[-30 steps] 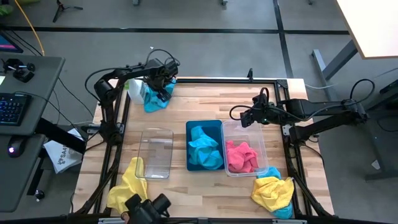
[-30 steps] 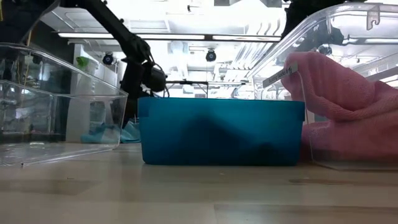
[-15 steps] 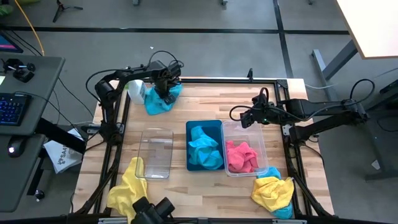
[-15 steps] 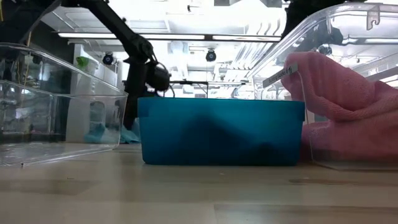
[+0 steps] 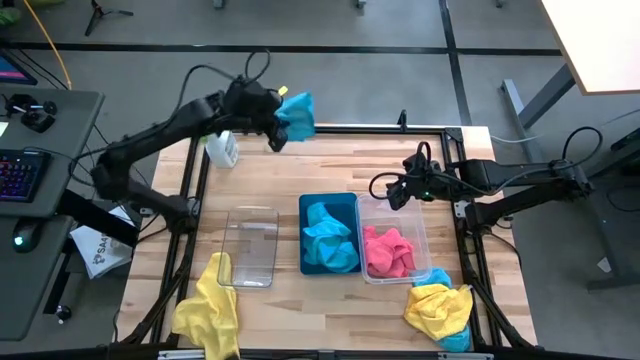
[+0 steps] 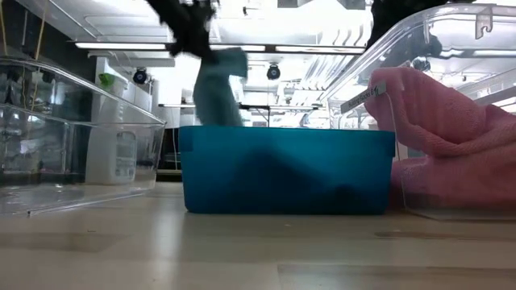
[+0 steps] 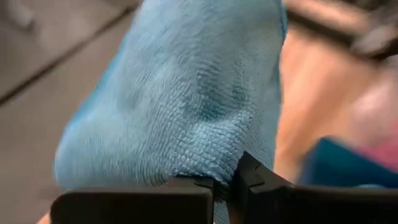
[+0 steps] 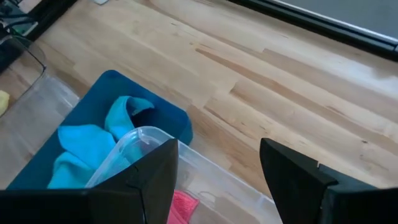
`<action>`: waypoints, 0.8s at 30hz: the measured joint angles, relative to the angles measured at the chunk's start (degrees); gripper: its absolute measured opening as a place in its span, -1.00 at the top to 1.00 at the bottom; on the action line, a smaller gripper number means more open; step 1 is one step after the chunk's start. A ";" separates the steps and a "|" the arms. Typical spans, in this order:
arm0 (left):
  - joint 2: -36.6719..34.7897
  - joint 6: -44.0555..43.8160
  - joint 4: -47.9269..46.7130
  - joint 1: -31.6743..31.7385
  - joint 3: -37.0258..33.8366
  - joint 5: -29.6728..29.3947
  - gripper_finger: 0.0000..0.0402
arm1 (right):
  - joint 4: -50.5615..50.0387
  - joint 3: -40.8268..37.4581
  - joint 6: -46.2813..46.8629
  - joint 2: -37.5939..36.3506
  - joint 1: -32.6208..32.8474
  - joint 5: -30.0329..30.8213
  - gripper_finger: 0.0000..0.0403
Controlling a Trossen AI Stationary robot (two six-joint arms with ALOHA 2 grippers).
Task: Sort microfiber towel by color & place in baskets
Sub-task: Put the top blue microfiber cloth into the dark blue bin
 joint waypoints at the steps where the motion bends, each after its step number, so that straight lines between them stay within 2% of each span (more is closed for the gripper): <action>1: -1.22 -0.01 1.22 -2.43 0.00 -0.19 1.00 | 0.05 0.00 -0.46 0.00 -0.15 0.08 -0.11; 7: -2.64 0.90 9.22 -18.66 -0.51 -0.62 1.00 | 0.07 0.00 -3.08 0.00 -1.17 -0.16 -0.11; 11: -1.32 -0.72 22.71 -26.58 -6.92 -0.56 1.00 | 0.09 0.00 -4.46 0.00 -1.20 -0.46 -0.10; 14: -0.82 -4.66 30.63 -29.23 -13.09 -0.75 1.00 | 0.09 0.00 -4.53 0.00 -1.20 -1.22 -0.11; 21: -0.24 -14.02 50.98 -30.09 -25.85 -1.61 1.00 | 0.04 0.00 -5.60 0.00 -1.20 -3.14 -0.10; 24: 1.36 -17.49 51.66 -30.44 -28.13 0.23 1.00 | -0.01 0.00 -5.80 0.00 -1.20 -3.14 -0.10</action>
